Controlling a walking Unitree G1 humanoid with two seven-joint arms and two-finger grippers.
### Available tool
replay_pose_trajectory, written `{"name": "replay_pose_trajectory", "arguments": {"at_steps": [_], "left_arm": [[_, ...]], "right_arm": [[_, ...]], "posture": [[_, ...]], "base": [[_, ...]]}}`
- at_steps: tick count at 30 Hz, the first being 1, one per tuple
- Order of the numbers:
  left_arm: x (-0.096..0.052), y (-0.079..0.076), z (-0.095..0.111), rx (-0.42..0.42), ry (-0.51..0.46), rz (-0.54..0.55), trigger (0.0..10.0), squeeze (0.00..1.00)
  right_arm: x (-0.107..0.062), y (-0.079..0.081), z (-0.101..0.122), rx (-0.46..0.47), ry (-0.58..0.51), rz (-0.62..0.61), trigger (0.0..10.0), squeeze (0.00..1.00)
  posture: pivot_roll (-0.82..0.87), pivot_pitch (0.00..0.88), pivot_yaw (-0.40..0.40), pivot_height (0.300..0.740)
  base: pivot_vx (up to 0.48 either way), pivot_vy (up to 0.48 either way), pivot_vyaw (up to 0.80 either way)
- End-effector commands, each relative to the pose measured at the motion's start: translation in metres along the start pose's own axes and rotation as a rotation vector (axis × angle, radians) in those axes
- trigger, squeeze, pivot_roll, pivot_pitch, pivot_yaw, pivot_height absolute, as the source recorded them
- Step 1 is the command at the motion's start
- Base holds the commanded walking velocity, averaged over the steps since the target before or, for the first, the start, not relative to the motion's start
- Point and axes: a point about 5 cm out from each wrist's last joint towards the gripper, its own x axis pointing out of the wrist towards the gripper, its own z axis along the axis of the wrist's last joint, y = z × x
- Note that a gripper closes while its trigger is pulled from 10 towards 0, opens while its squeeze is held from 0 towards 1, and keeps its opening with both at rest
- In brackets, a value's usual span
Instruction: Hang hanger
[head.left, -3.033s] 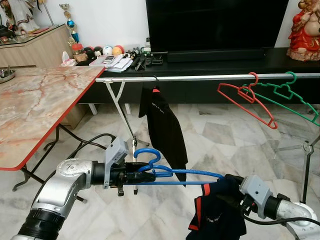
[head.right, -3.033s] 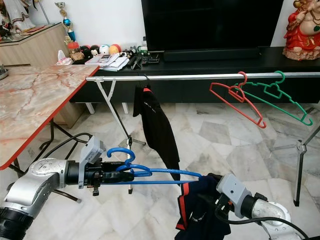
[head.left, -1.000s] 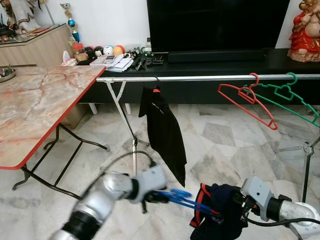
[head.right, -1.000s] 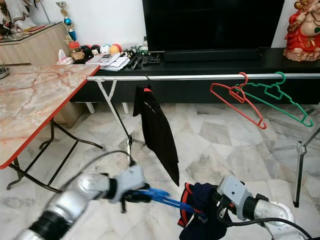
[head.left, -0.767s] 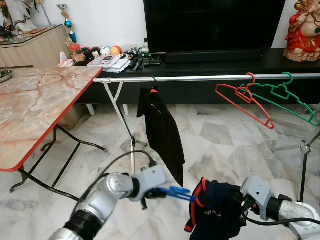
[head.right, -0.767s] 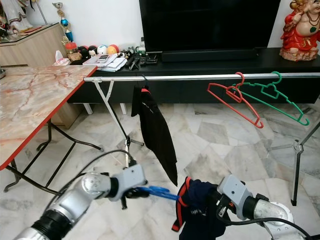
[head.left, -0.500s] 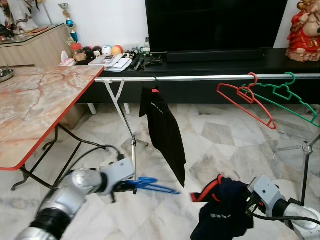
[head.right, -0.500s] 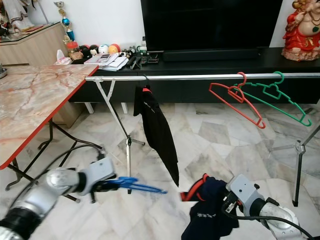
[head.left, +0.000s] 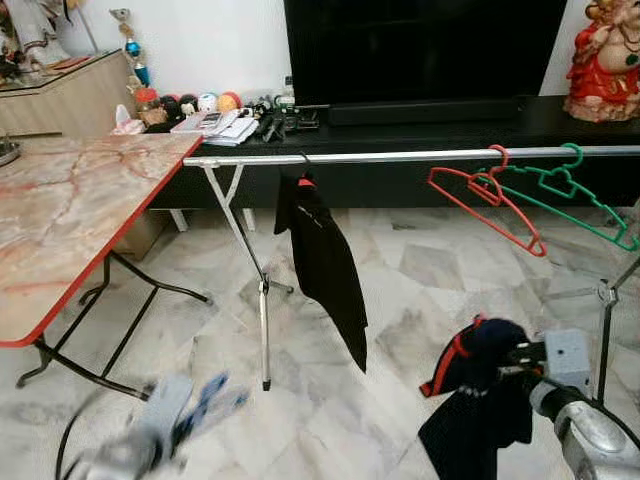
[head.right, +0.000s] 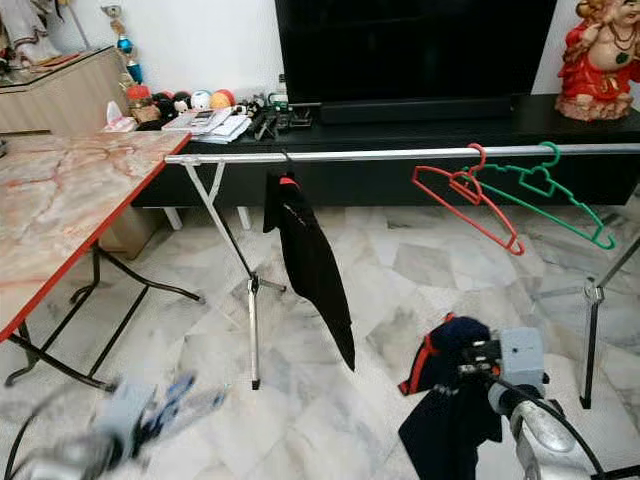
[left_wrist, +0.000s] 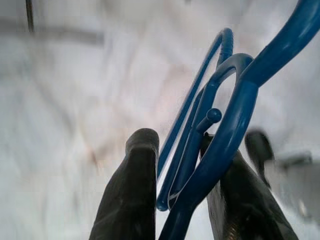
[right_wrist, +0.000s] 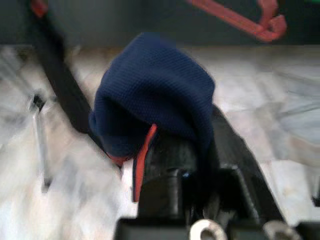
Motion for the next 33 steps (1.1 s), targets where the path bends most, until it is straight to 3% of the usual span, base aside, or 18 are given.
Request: {"name": "replay_pose_trajectory", "arguments": {"at_steps": [1,3,5,9,10,14,18,26,33], "left_arm": [[0.0,-0.002,-0.011,-0.058,0.025,0.03,10.0,0.0],[-0.002,-0.016,-0.042,-0.143,0.096,0.043,10.0,0.0],[-0.005,-0.024,-0.061,-0.2,0.151,0.063,10.0,0.0],[-0.006,-0.03,-0.07,-0.258,0.186,0.086,10.0,0.0],[-0.006,-0.032,-0.069,-0.288,0.185,0.093,10.0,0.0],[-0.004,-0.032,-0.066,-0.315,0.175,0.092,10.0,0.0],[-0.003,-0.028,-0.058,-0.336,0.157,0.107,10.0,0.0],[-0.008,-0.041,-0.083,-0.343,0.231,0.094,10.0,0.0],[-0.011,-0.041,-0.093,-0.345,0.251,0.096,10.0,0.0]], "right_arm": [[0.0,0.01,0.01,0.023,-0.071,-0.024,0.0,0.0],[-0.005,0.027,0.017,0.045,-0.131,-0.03,0.0,0.0],[-0.006,0.039,0.021,0.057,-0.155,-0.033,0.0,0.0],[-0.003,0.053,0.025,0.077,-0.168,-0.027,0.2,0.0],[0.0,0.06,0.026,0.086,-0.169,-0.029,10.0,0.0],[0.003,0.066,0.025,0.101,-0.167,-0.029,10.0,0.0],[0.005,0.082,0.026,0.066,-0.168,0.008,10.0,0.0],[0.0,0.099,0.02,0.07,-0.135,0.058,10.0,0.0],[0.002,0.113,0.022,0.029,-0.14,0.113,10.0,0.0]], "posture": [[-0.09,0.0,0.111,0.74],[-0.1,0.0,0.116,0.74],[-0.12,0.0,0.122,0.74],[-0.12,0.0,0.116,0.74],[-0.11,0.0,0.117,0.74],[-0.11,0.0,0.12,0.74],[-0.11,0.0,0.135,0.74],[-0.1,0.0,0.12,0.74],[-0.08,0.0,0.098,0.74]], "base": [[0.0,0.0,0.0],[0.0,0.0,0.0],[0.0,0.0,0.0],[0.0,0.0,0.0],[0.0,0.0,0.0],[0.0,0.0,0.0],[0.0,0.0,0.0],[0.0,0.0,0.0],[0.0,0.457,0.0]]}}
